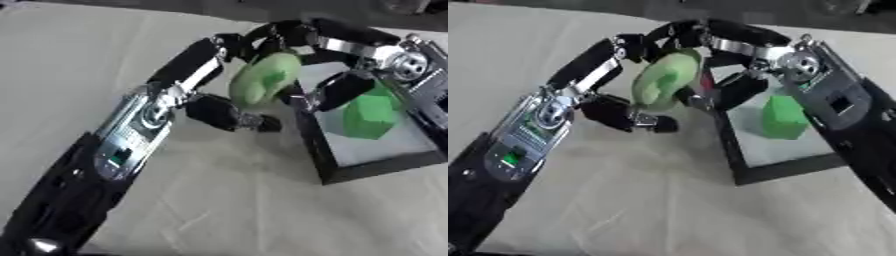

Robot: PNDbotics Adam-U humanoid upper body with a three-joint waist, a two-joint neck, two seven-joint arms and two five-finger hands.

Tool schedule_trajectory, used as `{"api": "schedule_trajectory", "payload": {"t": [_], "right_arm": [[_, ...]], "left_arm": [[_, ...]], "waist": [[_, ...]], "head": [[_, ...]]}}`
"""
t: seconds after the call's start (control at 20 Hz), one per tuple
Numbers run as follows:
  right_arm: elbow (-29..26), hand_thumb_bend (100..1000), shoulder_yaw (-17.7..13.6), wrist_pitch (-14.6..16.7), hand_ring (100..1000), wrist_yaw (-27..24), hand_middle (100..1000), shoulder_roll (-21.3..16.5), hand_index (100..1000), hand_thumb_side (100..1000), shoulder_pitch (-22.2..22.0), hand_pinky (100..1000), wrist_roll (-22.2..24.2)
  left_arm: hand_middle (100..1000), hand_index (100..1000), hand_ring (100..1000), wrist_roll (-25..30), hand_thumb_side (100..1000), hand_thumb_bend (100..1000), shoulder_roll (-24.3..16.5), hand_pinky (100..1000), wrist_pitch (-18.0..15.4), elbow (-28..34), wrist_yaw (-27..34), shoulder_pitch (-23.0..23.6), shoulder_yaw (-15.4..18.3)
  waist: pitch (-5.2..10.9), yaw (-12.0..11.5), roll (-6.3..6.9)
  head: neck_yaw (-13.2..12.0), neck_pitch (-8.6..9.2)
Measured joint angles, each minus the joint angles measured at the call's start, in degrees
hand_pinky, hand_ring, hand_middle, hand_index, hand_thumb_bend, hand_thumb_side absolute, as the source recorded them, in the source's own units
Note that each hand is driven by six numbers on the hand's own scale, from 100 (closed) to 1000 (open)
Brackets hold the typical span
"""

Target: Pick up the objects with one hand, pass them to the other hand, and then place them into the box on the other side of the table.

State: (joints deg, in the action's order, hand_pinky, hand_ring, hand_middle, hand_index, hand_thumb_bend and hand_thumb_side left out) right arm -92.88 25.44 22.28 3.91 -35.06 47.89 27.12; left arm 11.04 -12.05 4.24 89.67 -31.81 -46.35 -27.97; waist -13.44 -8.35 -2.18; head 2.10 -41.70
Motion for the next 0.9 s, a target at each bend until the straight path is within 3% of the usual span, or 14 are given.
{"api": "schedule_trajectory", "payload": {"t": [0.5,0.9], "right_arm": [[0.0,100,-0.1,-0.4,821,-0.1,899,-0.2,683,208,-0.1,895,-0.1],[-0.2,100,-0.8,-1.0,820,-0.3,899,-1.5,679,211,-1.1,894,-1.0]], "left_arm": [[754,842,807,0.5,776,1000,-0.1,800,-0.1,0.0,-1.5,0.4,-0.1],[746,834,799,-1.9,777,1000,-1.3,792,3.2,-0.1,-5.0,1.4,0.2]], "waist": [[0.0,0.2,0.0],[0.0,1.0,0.0]], "head": [[0.1,0.0],[0.1,0.0]]}}
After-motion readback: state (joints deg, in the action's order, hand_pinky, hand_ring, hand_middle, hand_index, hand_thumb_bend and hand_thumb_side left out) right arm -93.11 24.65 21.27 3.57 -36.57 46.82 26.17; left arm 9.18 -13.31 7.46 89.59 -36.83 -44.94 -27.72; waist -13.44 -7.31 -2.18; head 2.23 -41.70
